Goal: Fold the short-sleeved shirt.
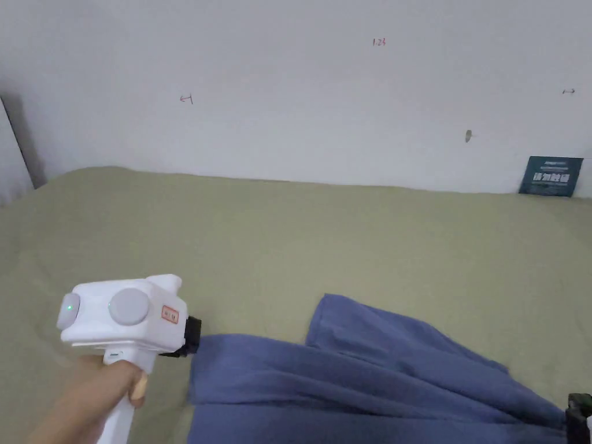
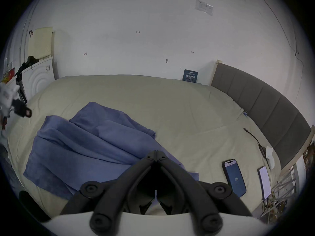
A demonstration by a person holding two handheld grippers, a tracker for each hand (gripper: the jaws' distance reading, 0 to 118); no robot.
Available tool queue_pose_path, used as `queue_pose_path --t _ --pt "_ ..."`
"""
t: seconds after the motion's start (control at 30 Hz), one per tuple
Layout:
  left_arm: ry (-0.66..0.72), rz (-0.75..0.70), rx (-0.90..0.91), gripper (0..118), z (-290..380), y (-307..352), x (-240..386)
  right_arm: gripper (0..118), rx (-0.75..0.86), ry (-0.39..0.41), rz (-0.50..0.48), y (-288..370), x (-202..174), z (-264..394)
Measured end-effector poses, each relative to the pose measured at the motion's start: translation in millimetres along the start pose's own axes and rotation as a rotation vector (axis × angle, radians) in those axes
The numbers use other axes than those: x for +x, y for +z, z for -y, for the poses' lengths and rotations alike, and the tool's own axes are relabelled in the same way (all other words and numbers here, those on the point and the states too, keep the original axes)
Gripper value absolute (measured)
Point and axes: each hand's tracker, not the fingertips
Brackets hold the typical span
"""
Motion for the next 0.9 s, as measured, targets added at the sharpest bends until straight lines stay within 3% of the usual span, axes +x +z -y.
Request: queue_pose_path --t 0.07,0.1,0.17,0.2,0.33,0.4,0.53,0.57,0.6,0.63,0.67,0.7,0.8,0.9 --pt "-0.013 -0.034 -0.016 5 -27.1 -24.4 2.3 0 -0.005 -0.007 0.008 -1.6 6.6 -0.7" --pt "-0.035 -0.037 -0.06 33 -37.8 -36.5 3.1 0 -0.007 -0.005 0.02 -2.7 9.5 -0.6" --pt "-0.022 -0.02 -0.132 103 -52.2 -59.8 1.2 0 -0.012 -0.009 0.038 -3.5 15.5 0.3" --pt "0.005 -0.025 -0.17 118 -56.2 -72.1 -0.6 0 -0.016 -0.016 0.037 -4.7 19.5 -0.1" --pt "0.081 -0.016 -0.23 105 -56.3 -98.4 -6.9 0 -0.021 -0.031 0.06 -7.4 29.4 0.6" --pt "0.109 -0.033 -0.288 88 -49.4 -109.4 -5.2 0 -0.023 -0.029 0.071 -8.5 32.7 2.2" --pt "-0.001 -0.085 -0.263 80 -37.3 -103.4 9.4 0 -0.046 -0.055 0.07 -14.7 42.0 8.7" --pt "-0.031 -0.124 -0.261 70 -35.6 -98.1 14.1 0 -0.046 -0.083 0.047 -15.5 45.2 11.9" --pt "-0.061 -0.154 -0.246 39 -35.4 -93.1 13.8 2 -0.051 -0.107 0.014 -16.1 48.2 14.9" --pt "-0.036 -0.068 -0.23 7 -35.9 -87.6 9.2 6 -0.068 -0.131 -0.004 -16.4 50.2 17.1" --pt "0.038 0.034 -0.222 3 -34.9 -81.9 7.9 13 -0.078 -0.169 -0.026 -16.6 51.6 20.5" --pt "0.073 0.069 -0.216 3 -38.8 -82.5 6.8 32 -0.095 -0.198 -0.053 -17.3 52.8 23.3" --pt "-0.036 -0.024 -0.193 3 -38.2 -76.1 17.8 89 -0.172 -0.223 -0.129 -21.6 49.5 31.2" --pt "-0.023 0.008 -0.211 3 -41.4 -78.5 17.6 91 -0.196 -0.198 -0.164 -30.0 39.1 40.2"
